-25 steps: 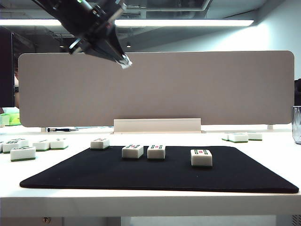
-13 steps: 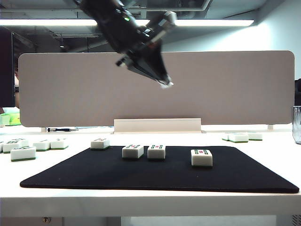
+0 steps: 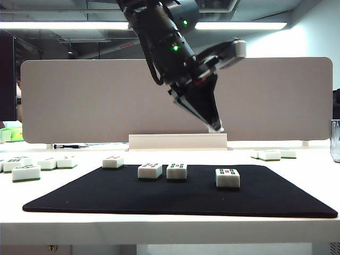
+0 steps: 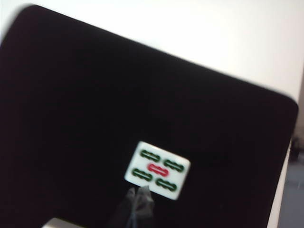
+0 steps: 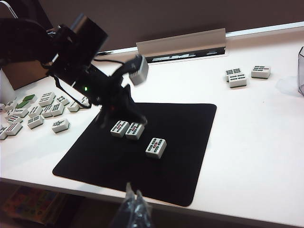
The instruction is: Arrange four mahjong tiles into a neat stack, creating two layers of paired tiles.
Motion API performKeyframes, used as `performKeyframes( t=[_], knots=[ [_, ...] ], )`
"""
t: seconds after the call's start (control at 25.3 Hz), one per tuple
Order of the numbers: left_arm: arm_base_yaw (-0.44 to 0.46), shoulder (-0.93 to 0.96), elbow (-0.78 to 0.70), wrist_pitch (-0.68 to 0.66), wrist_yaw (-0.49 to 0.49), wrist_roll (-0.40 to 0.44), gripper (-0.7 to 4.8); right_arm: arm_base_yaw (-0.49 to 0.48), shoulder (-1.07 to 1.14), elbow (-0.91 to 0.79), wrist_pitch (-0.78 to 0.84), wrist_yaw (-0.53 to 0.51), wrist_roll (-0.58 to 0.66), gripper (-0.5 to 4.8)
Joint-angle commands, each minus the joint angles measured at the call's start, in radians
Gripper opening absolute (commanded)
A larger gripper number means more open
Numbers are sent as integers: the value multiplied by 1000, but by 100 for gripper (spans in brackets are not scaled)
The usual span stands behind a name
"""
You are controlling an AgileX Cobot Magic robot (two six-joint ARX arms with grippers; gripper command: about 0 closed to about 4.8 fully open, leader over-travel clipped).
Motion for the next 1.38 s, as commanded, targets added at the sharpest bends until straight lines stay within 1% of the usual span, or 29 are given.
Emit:
performKeyframes(
  t=[0.04, 0.08, 0.12, 0.2, 0.24, 0.28, 0.4, 0.51, 0.55, 0.59, 0.63, 0.67, 0.95, 1.03, 1.07, 1.11, 1.19, 1.22, 1.34, 1.38],
  knots=[
    [-20, 9, 4, -32, -46, 91, 72, 1, -12, 3, 12, -1, -3, -1],
    [-26, 15, 4, -36, -59, 111, 114, 1, -12, 3, 12, -1, -3, -1],
    [-32, 23, 4, -35, -72, 142, 181, 1, -12, 3, 12, -2, -3, -1],
    [-46, 38, 4, -27, -70, 188, 250, 1, -12, 3, 8, -1, -3, -1],
    [-51, 42, 4, -24, -71, 201, 252, 1, -12, 3, 8, -1, -3, -1],
    [-58, 54, 4, -20, -76, 236, 252, 1, -12, 3, 8, -1, -3, -1],
    [-69, 78, 4, -5, -83, 287, 252, 1, -12, 2, 8, -1, -3, -1],
    [-75, 98, 4, 12, -93, 298, 252, 1, -12, 2, 8, -2, -3, -1],
    [-75, 106, 4, 21, -100, 304, 271, 1, -12, 2, 7, -2, -3, -1],
    [-75, 111, 4, 25, -101, 316, 303, 1, -12, 2, 5, -2, -3, -1],
    [-74, 113, 4, 31, -105, 320, 350, 1, -12, 2, -3, -2, -3, -1],
    [-74, 113, 4, 33, -111, 320, 355, 1, -12, 2, -8, -1, -3, -1],
    [-74, 145, 4, 46, -115, 319, 353, 1, -12, 2, -16, -2, -3, -1],
    [-74, 153, 4, 48, -116, 318, 339, 1, -12, 2, -17, -2, -3, -1],
    [-74, 153, 4, 48, -117, 318, 326, 1, -12, 2, -16, -1, -3, -1],
    [-74, 153, 4, 48, -118, 316, 279, 1, -12, 2, -16, -1, -3, -1],
    [-74, 152, 4, 47, -118, 312, 202, 1, -12, 2, -16, -1, -3, -1],
    [-74, 152, 4, 47, -118, 312, 174, 1, -12, 2, -16, -1, -3, -1],
    [-75, 140, 5, 37, -120, 312, 169, 1, -12, 2, -16, -1, -3, -1],
    [-75, 114, 5, 22, -161, 312, 169, 1, -12, 2, -16, -2, -3, -1]
  ],
)
